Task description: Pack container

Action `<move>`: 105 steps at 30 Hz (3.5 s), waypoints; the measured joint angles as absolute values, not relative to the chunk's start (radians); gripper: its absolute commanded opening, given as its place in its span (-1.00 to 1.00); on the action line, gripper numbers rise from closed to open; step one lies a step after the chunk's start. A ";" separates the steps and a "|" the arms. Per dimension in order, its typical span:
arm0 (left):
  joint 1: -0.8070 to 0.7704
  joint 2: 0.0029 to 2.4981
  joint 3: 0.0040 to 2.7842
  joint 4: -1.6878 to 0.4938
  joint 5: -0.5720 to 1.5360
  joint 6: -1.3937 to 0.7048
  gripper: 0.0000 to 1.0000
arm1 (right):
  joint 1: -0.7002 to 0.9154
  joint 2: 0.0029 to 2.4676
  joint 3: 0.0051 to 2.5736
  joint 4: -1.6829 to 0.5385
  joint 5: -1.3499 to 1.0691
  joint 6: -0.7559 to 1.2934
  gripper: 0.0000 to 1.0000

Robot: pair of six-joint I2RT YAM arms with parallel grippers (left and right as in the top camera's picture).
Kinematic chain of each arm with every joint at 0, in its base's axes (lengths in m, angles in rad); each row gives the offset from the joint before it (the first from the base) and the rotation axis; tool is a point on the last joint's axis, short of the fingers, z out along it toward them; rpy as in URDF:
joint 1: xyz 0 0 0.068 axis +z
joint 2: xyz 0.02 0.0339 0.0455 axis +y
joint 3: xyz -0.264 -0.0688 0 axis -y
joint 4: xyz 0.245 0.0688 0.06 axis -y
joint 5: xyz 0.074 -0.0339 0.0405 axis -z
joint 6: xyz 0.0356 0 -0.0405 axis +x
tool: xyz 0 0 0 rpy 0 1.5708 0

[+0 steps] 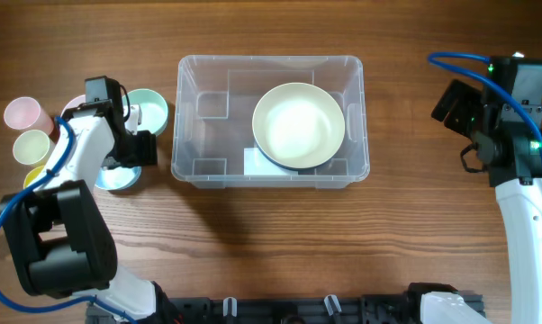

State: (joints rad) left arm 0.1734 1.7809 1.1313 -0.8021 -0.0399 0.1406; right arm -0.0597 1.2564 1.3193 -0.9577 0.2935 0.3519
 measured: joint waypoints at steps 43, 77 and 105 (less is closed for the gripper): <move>0.141 1.553 1.430 -0.999 -0.055 0.081 -0.92 | -0.060 1.256 1.319 -0.958 0.294 0.355 1.00; -0.519 1.465 1.430 -0.890 -0.053 0.210 -0.92 | -0.060 1.256 1.319 -0.958 0.294 0.355 1.00; -0.389 1.672 1.430 -0.958 0.005 0.831 -0.92 | -0.060 1.256 1.319 -0.958 0.294 0.355 0.99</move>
State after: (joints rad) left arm -0.3893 1.6718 1.4300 -0.9585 0.0048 0.8307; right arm -0.0597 1.2564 1.3193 -0.9577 0.2935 0.3553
